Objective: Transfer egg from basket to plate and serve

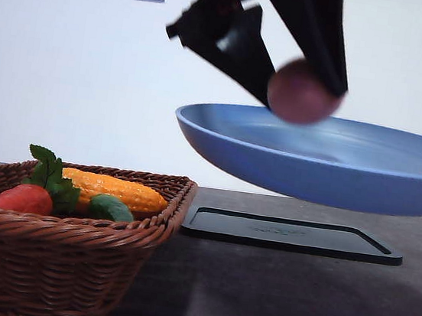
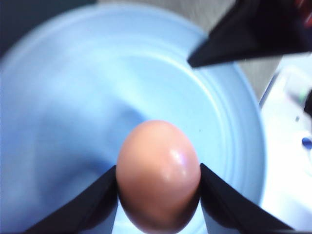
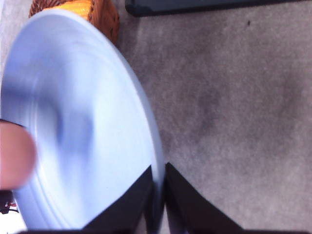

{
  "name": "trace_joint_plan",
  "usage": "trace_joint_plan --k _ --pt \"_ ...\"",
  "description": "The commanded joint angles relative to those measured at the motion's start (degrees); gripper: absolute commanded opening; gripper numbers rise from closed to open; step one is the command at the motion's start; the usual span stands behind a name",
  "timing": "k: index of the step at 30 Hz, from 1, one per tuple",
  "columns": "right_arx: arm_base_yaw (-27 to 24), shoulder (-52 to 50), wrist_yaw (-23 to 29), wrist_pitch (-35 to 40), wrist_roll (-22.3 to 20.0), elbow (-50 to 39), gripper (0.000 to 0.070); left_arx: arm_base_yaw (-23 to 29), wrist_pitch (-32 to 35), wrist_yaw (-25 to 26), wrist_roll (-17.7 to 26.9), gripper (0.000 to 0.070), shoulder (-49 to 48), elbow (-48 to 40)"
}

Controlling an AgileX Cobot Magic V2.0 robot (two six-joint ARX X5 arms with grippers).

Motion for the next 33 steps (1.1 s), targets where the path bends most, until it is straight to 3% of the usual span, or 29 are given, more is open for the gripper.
trace_joint_plan --k 1,10,12,16,18,21,33 --pt "0.4 0.4 -1.0 -0.1 0.6 1.2 0.0 -0.8 0.4 0.0 1.2 0.015 1.9 0.7" --pt "0.4 0.4 -3.0 -1.5 0.5 1.2 0.0 -0.8 0.5 -0.1 1.7 0.016 2.9 0.7" --pt "0.4 0.4 -3.1 -1.5 0.5 1.2 0.0 -0.8 0.5 -0.1 1.8 0.0202 2.9 0.7" --pt "0.4 0.4 -3.1 -1.5 0.6 1.2 0.0 -0.8 0.5 0.0 1.5 0.0351 2.9 0.7" --pt "0.4 0.4 -3.1 -1.5 0.6 1.2 0.0 -0.8 0.5 0.0 0.6 0.0385 2.9 0.7" --pt "0.4 0.5 -3.1 -1.8 0.7 1.2 0.0 -0.8 0.4 -0.1 -1.4 0.0395 2.4 0.7" --pt "0.4 3.3 -2.9 -1.9 0.6 1.2 0.0 2.8 -1.8 -1.1 -1.5 0.0393 -5.8 0.9"
